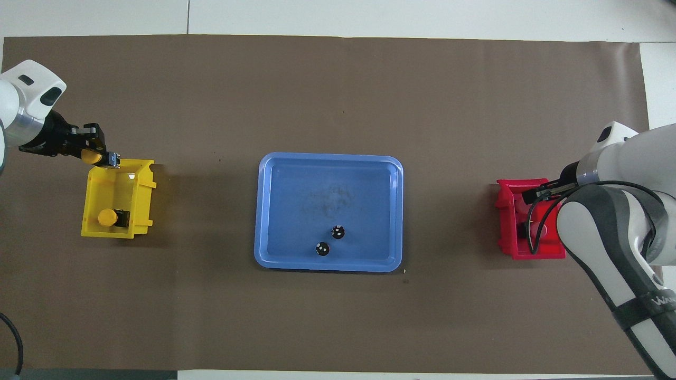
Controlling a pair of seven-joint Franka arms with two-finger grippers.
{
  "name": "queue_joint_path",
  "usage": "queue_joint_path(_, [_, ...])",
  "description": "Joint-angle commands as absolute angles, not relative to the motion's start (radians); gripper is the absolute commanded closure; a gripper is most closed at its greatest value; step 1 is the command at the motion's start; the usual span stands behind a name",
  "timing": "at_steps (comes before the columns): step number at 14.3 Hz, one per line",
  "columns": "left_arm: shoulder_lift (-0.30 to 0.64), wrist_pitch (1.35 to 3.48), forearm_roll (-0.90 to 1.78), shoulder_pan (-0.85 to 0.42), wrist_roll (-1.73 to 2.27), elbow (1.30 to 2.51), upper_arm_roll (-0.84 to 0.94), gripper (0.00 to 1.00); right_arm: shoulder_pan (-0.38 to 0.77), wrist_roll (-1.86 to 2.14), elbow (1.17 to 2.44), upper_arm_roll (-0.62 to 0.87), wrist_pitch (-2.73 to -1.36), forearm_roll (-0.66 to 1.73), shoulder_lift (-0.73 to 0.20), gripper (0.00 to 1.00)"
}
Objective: Sort red and yellow buttons by color
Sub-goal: 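Carry the yellow button to the yellow bin while the right gripper releases red, then open the left gripper to drop the yellow button into the yellow bin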
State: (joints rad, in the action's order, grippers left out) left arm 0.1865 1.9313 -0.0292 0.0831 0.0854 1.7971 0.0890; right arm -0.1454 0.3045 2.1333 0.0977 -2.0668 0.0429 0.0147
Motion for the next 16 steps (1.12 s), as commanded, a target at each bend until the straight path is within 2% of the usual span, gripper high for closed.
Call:
queue_joint_path(1, [0.118,2.012,-0.046,0.094,0.057,1.923,0.097,0.98,-0.146,0.316,2.03,0.103,-1.967,0.058,0.006,0.22])
queue_joint_path(2, [0.1,2.064,-0.046,0.112,0.049,1.975,0.097,0.98,-0.146,0.301,1.988,0.106,-1.923,0.057,0.009,0.16])
queue_joint_path(3, [0.097,2.094,-0.046,0.118,0.049,2.0,0.097,0.98,-0.141,0.278,1.947,0.106,-1.877,0.057,0.011,0.01])
queue_joint_path(10, [0.118,2.138,-0.046,0.118,0.048,2.055,0.097,0.98,-0.132,0.149,1.668,0.098,-1.56,0.041,0.028,0.0])
queue_joint_path(16, [0.103,2.174,-0.046,0.12,0.044,2.108,0.097,0.97,-0.16,0.127,1.596,0.094,-1.499,0.009,0.0,0.0])
